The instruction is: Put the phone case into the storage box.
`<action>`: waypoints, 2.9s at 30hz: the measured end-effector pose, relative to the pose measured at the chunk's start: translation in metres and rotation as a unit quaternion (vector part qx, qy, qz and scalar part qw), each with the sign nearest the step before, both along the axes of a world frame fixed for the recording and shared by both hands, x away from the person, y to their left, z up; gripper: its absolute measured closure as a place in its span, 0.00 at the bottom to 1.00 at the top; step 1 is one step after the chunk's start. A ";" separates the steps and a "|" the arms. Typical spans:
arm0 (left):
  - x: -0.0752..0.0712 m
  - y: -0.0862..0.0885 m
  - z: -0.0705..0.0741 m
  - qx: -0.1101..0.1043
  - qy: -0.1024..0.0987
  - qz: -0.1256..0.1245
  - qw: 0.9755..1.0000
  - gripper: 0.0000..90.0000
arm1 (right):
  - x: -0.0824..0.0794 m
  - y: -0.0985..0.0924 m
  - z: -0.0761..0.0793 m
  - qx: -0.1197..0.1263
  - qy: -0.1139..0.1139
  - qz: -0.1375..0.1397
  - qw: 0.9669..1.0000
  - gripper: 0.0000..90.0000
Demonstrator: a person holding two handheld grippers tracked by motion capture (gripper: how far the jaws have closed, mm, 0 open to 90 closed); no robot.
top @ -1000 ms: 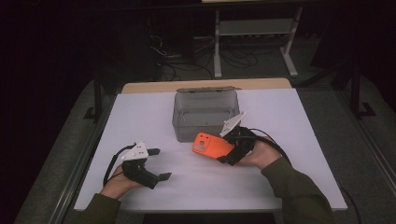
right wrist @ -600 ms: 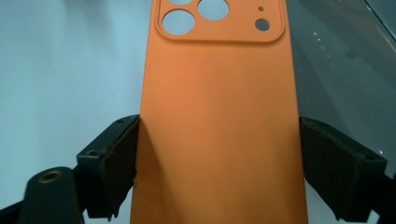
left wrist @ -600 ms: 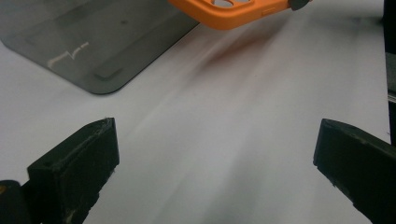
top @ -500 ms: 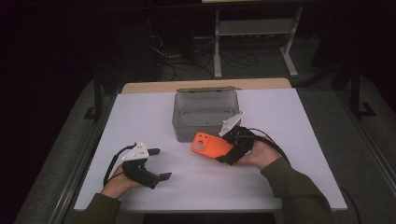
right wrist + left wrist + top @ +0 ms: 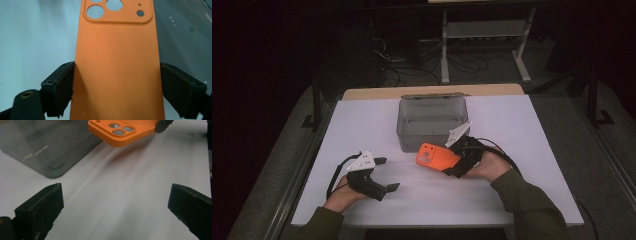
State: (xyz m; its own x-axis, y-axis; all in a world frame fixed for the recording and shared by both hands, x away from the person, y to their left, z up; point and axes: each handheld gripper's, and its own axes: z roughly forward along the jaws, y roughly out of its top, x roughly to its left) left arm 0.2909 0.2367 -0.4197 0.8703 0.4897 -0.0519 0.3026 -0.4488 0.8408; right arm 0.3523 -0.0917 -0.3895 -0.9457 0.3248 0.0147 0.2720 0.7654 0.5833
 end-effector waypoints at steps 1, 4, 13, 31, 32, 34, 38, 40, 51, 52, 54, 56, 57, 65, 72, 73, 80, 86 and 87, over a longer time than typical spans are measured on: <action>0.001 -0.001 0.000 0.001 -0.001 -0.001 1.000 0.00 | 0.000 0.000 0.000 0.000 0.000 0.000 1.000 0.17; 0.003 -0.005 0.001 -0.006 -0.007 0.002 1.000 0.00 | 0.000 0.000 0.000 0.000 0.000 0.001 1.000 0.17; 0.007 -0.020 0.006 -0.012 -0.018 -0.004 1.000 0.00 | 0.000 0.001 0.000 0.000 -0.001 0.002 1.000 0.17; 0.018 -0.043 0.014 -0.020 -0.026 -0.018 0.999 0.00 | 0.000 -0.001 0.001 0.003 0.000 0.000 1.000 0.17; 0.019 -0.044 0.014 -0.021 -0.026 -0.018 0.999 0.00 | 0.000 -0.001 0.001 0.003 0.000 0.001 1.000 0.17; 0.020 -0.048 0.015 -0.020 -0.026 -0.022 0.999 0.00 | 0.001 -0.001 0.000 0.003 -0.001 0.001 1.000 0.17; 0.022 -0.055 0.017 -0.021 -0.028 -0.029 0.999 0.00 | 0.001 -0.002 0.001 0.003 0.000 -0.001 1.000 0.17; 0.024 -0.058 0.017 -0.020 -0.031 -0.031 0.999 0.00 | 0.001 -0.002 0.001 0.002 0.000 -0.001 1.000 0.17; 0.033 -0.073 0.018 -0.030 -0.032 -0.034 0.998 0.00 | 0.002 -0.003 0.000 0.003 0.001 -0.002 1.000 0.17; 0.033 -0.074 0.018 -0.029 -0.032 -0.034 0.998 0.00 | 0.002 -0.003 0.000 0.002 0.001 -0.002 1.000 0.17; 0.035 -0.076 0.018 -0.032 -0.034 -0.035 0.998 0.00 | 0.002 -0.003 0.000 0.002 0.000 -0.002 1.000 0.17; 0.036 -0.077 0.018 -0.037 -0.036 -0.033 0.998 0.00 | 0.002 -0.003 0.000 0.001 0.000 -0.001 1.000 0.17; 0.037 -0.078 0.018 -0.044 -0.037 -0.032 0.998 0.00 | 0.002 -0.003 -0.001 0.001 0.000 -0.001 1.000 0.17; 0.038 -0.080 0.014 -0.033 -0.036 -0.043 0.998 0.00 | 0.002 -0.001 -0.003 -0.004 0.002 0.002 1.000 0.17; 0.036 -0.080 0.015 -0.024 -0.047 -0.046 0.998 0.00 | 0.002 -0.001 -0.003 -0.005 0.002 0.001 1.000 0.17; 0.036 -0.079 0.015 -0.023 -0.048 -0.045 0.998 0.00 | 0.003 -0.002 -0.003 -0.004 0.001 0.002 1.000 0.17; 0.036 -0.077 0.015 -0.016 -0.056 -0.044 0.997 0.00 | 0.003 -0.003 -0.003 -0.004 0.001 0.001 1.000 0.17; 0.035 -0.077 0.016 -0.011 -0.075 -0.046 0.996 0.00 | 0.003 -0.002 -0.003 -0.005 0.001 0.003 1.000 0.17; 0.035 -0.076 0.016 -0.010 -0.077 -0.046 0.996 0.00 | 0.003 -0.002 -0.003 -0.005 0.001 0.003 1.000 0.17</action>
State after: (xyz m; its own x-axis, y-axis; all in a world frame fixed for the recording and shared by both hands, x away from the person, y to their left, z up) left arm 0.3261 0.1605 -0.4034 0.9101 0.4070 0.0772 0.1270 -0.4514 0.8832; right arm 0.3553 -0.0939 -0.3923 -0.9475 0.3195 0.0126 0.2684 0.7733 0.5745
